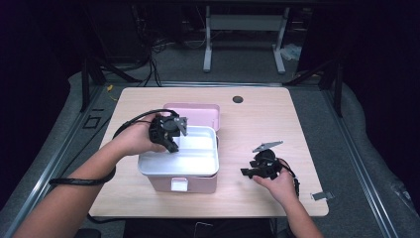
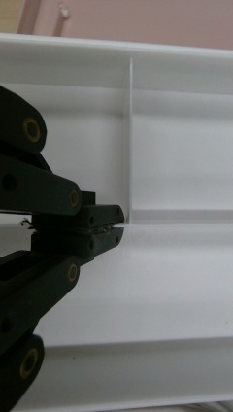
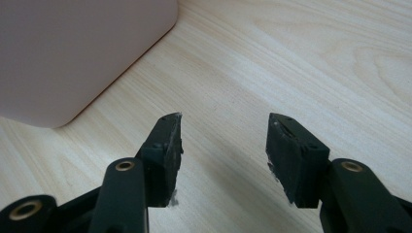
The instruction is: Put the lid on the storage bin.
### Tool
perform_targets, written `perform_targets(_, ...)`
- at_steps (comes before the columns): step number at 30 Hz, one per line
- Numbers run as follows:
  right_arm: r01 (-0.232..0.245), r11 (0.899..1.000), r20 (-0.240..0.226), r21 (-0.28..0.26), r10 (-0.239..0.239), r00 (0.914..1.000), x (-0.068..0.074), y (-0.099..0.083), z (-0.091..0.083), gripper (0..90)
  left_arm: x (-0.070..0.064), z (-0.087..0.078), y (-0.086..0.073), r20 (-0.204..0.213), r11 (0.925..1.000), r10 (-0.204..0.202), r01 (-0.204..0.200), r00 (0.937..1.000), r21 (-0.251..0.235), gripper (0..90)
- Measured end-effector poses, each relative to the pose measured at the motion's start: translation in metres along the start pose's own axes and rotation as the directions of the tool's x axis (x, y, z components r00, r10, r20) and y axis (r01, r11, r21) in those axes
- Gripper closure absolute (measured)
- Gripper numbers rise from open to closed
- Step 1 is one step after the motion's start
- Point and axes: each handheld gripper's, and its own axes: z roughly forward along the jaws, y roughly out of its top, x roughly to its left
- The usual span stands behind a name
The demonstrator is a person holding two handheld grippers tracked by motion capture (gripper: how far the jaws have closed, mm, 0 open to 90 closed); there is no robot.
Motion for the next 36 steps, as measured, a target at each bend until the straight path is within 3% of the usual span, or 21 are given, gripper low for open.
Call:
perform_targets(3, -0.001, 1.0, 0.01, 0.0, 0.001, 0.9999, 0.001, -0.001, -0.001, 46.6, 0.003, 0.008, 0.003, 0.005, 0.9998, 0.007, -0.007, 1.0, 0.018, 88.7)
perform_targets(4, -0.002, 1.0, 0.01, -0.003, 0.002, 0.9999, 0.001, -0.001, -0.002, 46.6, 0.008, 0.018, 0.005, 0.012, 0.9991, 0.018, -0.018, 0.9998, 0.038, 88.3)
perform_targets(8, -0.003, 1.0, 0.007, -0.001, 0.003, 1.0, 0.0, -0.001, -0.001, 46.6, 0.01, 0.034, 0.006, 0.032, 0.9982, 0.007, -0.009, 0.9995, 0.06, 87.4)
perform_targets(11, -0.006, 1.0, -0.005, 0.003, 0.006, 1.0, 0.0, -0.002, 0.0, 46.5, 0.009, 0.043, 0.007, 0.035, 0.9961, 0.03, -0.033, 0.9989, 0.081, 87.4)
perform_targets(20, -0.007, 1.0, -0.003, 0.005, 0.007, 1.0, 0.0, 0.0, 0.002, 46.6, 0.002, 0.045, 0.011, 0.018, 0.9954, 0.044, -0.046, 0.9989, 0.084, 87.4)
perform_targets(23, -0.005, 1.0, -0.008, 0.013, 0.005, 1.0, 0.0, 0.0, 0.004, 46.6, -0.002, 0.046, 0.013, 0.018, 0.9982, 0.04, -0.041, 0.999, 0.043, 87.3)
perform_targets(28, 0.003, 1.0, -0.012, 0.011, -0.003, 0.9999, 0.001, 0.001, 0.005, 46.5, -0.007, 0.047, 0.018, 0.018, 0.9982, 0.047, -0.047, 0.9987, 0.036, 86.9)
perform_targets(32, 0.001, 1.0, -0.022, 0.009, 0.0, 0.9998, 0.001, 0.002, 0.006, 46.5, -0.007, 0.047, 0.017, 0.022, 0.9996, 0.011, -0.012, 0.9997, 0.026, 86.8)
perform_targets(33, 0.002, 1.0, -0.015, 0.011, -0.001, 0.9999, 0.001, 0.002, 0.006, 46.4, -0.006, 0.046, 0.015, 0.036, 0.998, -0.061, 0.06, 0.9975, 0.021, 84.7)
perform_targets(35, 0.003, 1.0, -0.016, 0.011, -0.003, 0.9999, 0.001, 0.003, 0.006, 46.3, -0.006, 0.046, 0.014, 0.039, 0.9968, -0.078, 0.077, 0.9962, 0.021, 81.5)
perform_targets(36, 0.002, 1.0, -0.015, 0.009, -0.001, 0.9999, 0.001, 0.003, 0.006, 46.3, -0.004, 0.044, 0.009, 0.03, 0.9917, -0.118, 0.116, 0.9925, 0.054, 81.4)
